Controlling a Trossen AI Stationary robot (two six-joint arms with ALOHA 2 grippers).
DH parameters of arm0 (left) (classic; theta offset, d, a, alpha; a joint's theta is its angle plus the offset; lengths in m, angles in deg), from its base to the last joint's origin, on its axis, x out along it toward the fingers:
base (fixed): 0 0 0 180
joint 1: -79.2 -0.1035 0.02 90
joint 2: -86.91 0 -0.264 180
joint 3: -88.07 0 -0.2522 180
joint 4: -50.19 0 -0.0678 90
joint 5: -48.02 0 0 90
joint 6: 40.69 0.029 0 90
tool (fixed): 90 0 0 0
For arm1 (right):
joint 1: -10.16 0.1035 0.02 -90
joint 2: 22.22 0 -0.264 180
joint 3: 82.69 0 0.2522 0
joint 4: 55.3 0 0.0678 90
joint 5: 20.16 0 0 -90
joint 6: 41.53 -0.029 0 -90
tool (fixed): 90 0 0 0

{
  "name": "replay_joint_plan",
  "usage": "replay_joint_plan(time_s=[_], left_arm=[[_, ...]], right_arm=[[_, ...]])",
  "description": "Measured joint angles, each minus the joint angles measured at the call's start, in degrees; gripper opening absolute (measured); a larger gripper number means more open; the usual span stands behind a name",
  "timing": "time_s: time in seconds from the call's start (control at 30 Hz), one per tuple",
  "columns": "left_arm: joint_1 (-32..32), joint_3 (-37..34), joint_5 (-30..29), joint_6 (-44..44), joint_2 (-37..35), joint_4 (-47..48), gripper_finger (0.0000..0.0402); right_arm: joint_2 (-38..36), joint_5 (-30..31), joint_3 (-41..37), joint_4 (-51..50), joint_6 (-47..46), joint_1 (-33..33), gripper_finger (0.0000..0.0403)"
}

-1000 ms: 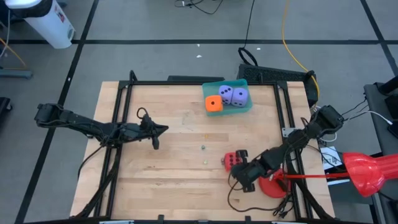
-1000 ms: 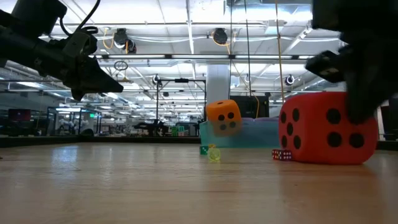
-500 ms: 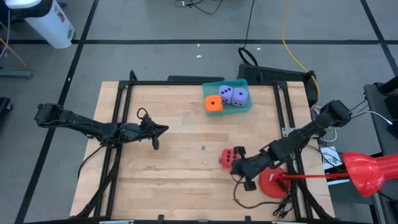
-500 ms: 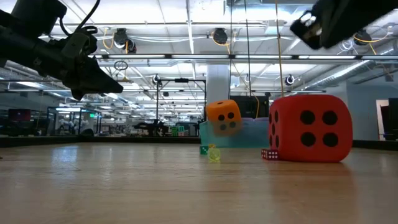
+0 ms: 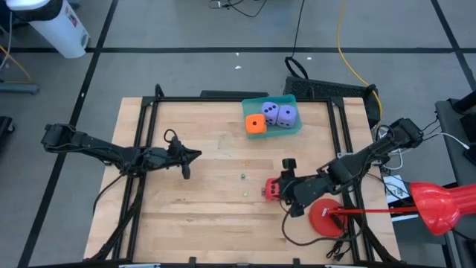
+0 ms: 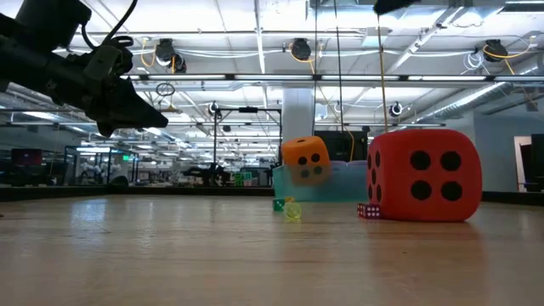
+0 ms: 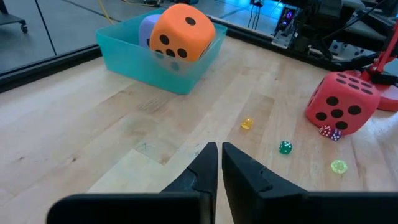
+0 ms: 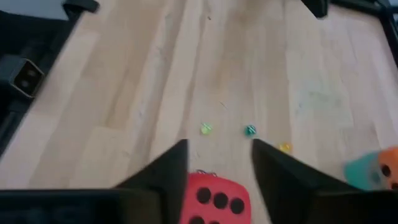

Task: Pick & Place Dice
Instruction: Put the large red dice into the blue transparent bin

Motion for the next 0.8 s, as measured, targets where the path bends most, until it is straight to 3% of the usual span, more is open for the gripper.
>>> replay_joint_plan(time_s=[0.17,0.3,0.63,0.8], left_arm=[[0.0,0.0,0.22,-0.81,0.0,0.84,0.0031],[0.0,0.0,0.62,-0.86,0.01,1.28,0.0031],[0.0,0.0,1.3,-0.9,0.0,1.84,0.0031],[0.0,0.0,1.6,-1.05,0.0,2.09,0.0031]], right_arm=[[0.0,-0.31,-0.2,-7.44,-5.51,-0.9,0.0313],[0.09,1.18,-1.91,-10.45,-9.42,-0.69,0.0387],[0.02,-0.81,-11.0,-5.5,-13.85,-1.38,0.0397],[0.04,-7.4,-15.26,1.52,-13.31,-4.88,0.0399]])
